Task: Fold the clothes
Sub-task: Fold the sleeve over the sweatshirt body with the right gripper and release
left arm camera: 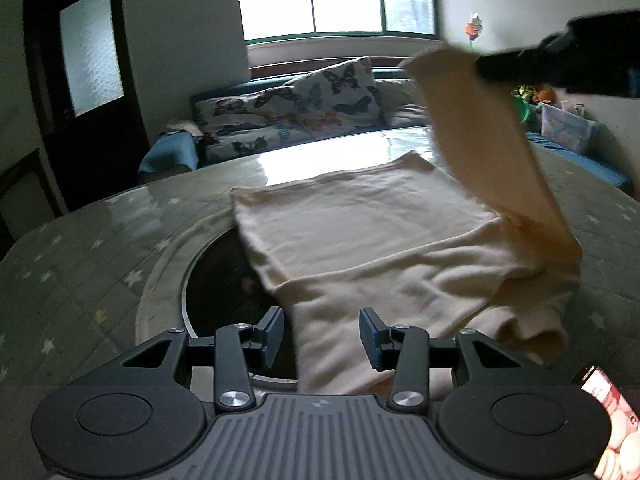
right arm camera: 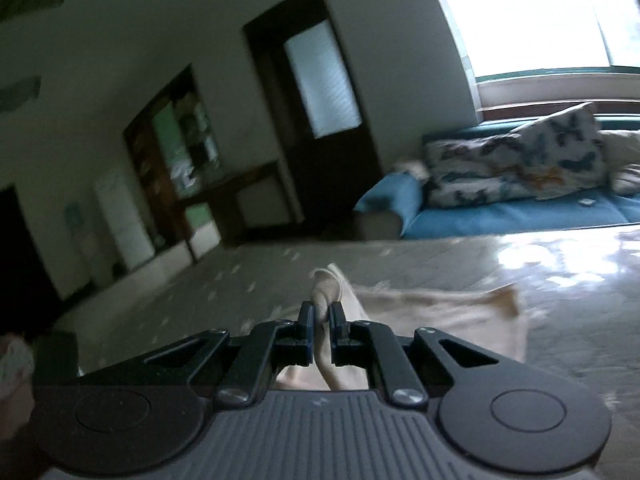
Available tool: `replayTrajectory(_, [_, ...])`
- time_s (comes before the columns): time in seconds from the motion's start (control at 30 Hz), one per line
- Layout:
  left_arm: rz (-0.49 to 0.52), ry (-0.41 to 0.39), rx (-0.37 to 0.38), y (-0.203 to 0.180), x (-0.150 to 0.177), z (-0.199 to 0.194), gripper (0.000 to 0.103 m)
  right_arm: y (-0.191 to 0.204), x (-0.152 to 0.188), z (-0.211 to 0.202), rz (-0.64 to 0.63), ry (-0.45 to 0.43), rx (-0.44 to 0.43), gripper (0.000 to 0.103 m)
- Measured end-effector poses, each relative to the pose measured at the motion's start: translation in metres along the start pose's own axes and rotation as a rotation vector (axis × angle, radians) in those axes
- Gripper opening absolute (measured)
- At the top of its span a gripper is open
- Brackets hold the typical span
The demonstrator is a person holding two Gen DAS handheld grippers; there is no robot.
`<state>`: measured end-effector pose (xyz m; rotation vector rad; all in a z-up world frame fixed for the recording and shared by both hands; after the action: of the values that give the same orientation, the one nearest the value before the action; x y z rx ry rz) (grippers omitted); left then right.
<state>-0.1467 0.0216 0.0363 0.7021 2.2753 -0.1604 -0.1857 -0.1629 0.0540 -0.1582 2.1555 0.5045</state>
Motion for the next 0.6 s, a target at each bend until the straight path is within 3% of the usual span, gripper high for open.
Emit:
replayTrajectory(0.17, [-0.033, -0.001, -0.016, 0.012, 0.006, -0.004, 0.046, 0.021, 0.022, 0.035, -0.041, 0.127, -0.055, 0.016])
replayTrajectory(0.3, [-0.046, -0.003, -0.023, 0.019, 0.008, -0.006, 0.046, 0.017, 0.031, 0.022, -0.047, 0.144, -0.063, 0.017])
replayTrajectory(0.5, [-0.039, -0.033, 0.001, 0.016, -0.002, -0.009, 0.046, -0.014, 0.037, 0.008, -0.11, 0.177, 0.115, 0.017])
replayTrajectory(0.6, [-0.015, -0.044, 0.036, 0.004, -0.012, -0.005, 0.046, -0.026, 0.048, 0.011, -0.123, 0.23, 0.156, 0.017])
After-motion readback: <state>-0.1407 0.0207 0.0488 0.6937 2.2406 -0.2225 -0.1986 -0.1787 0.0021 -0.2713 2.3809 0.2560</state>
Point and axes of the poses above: each gripper's, at about its wrist camera, not at the fingertips, and z roughly the way its jaws point, y to its left, x to its underside, the point moved 3 cm from there along z, roughly the way its jaws point, and after that the axes turned 9 degrees about y, right-handed, at the moved point
